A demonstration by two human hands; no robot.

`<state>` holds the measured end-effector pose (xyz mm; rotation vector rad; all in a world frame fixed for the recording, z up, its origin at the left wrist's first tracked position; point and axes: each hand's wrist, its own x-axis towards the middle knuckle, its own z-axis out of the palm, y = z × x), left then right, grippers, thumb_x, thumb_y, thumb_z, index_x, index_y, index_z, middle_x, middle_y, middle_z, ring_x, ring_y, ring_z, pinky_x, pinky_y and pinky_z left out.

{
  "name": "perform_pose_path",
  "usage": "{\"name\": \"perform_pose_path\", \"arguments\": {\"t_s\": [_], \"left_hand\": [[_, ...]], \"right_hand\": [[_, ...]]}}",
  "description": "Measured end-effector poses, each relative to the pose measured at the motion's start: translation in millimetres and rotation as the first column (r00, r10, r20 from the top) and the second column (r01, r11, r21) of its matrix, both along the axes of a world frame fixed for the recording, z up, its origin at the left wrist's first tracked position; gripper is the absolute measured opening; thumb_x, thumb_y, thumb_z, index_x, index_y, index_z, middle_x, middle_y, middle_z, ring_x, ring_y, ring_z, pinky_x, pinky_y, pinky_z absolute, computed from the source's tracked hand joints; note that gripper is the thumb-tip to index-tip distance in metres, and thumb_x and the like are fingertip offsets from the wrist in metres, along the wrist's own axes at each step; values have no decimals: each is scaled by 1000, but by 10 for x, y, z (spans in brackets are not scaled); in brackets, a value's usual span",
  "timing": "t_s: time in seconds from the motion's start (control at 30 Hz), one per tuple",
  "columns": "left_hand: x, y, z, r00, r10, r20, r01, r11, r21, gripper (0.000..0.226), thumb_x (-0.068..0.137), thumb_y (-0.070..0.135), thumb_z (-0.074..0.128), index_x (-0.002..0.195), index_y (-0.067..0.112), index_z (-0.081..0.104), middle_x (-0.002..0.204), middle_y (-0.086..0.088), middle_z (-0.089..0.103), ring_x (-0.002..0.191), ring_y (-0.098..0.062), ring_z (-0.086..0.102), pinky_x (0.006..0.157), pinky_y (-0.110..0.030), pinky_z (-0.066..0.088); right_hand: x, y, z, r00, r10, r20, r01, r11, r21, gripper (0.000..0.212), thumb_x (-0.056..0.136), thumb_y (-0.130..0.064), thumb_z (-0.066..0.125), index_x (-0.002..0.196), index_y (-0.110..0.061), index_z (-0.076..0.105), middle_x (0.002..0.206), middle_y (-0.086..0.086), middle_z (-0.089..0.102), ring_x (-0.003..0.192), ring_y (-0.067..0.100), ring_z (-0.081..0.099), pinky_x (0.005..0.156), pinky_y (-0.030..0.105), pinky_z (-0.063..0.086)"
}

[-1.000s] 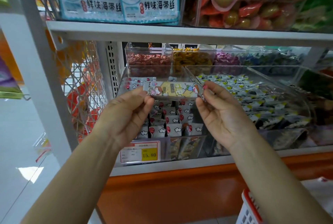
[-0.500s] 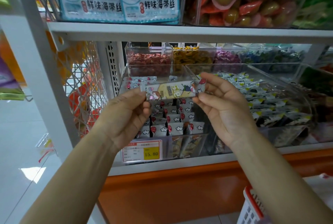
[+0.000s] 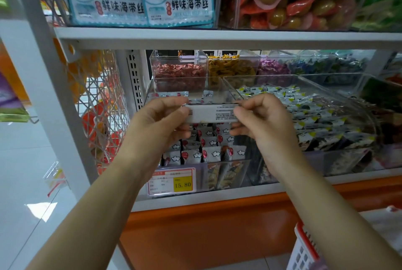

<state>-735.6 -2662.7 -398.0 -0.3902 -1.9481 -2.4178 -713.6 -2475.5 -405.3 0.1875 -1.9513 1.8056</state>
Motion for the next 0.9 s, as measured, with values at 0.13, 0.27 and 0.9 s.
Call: {"name": "perform_pose_path", "arguments": {"t_s": [0.13, 0.27, 0.9], "left_hand": [[14, -27, 22, 998, 3, -69, -16, 982, -189, 29, 84, 13, 62, 110, 26, 67, 86, 0, 62, 64, -7, 61, 62, -16, 50], [58, -51, 54, 993, -32, -114, -17, 913, -407, 26, 83, 20, 65, 103, 36, 70, 91, 2, 71, 66, -9, 62, 70, -31, 56], [76, -55, 116, 995, -99, 2, 95, 949, -300, 12, 64, 29, 67, 58, 20, 72, 63, 8, 65, 63, -3, 57, 79, -29, 40]], "right_hand": [[15, 5, 8, 1000, 11, -16, -9, 996, 84, 13, 89, -12, 60, 93, -24, 66, 90, 1, 64, 69, 14, 64, 59, 31, 59], [26, 34, 23, 998, -62, -14, 63, 992, 108, 14, 87, -16, 64, 74, -21, 68, 73, 10, 63, 59, 19, 62, 51, 35, 57], [64, -32, 12, 987, -69, -142, 99, 971, 216, 19, 89, -15, 60, 71, -18, 64, 62, 5, 60, 42, 9, 53, 38, 18, 43]]}}
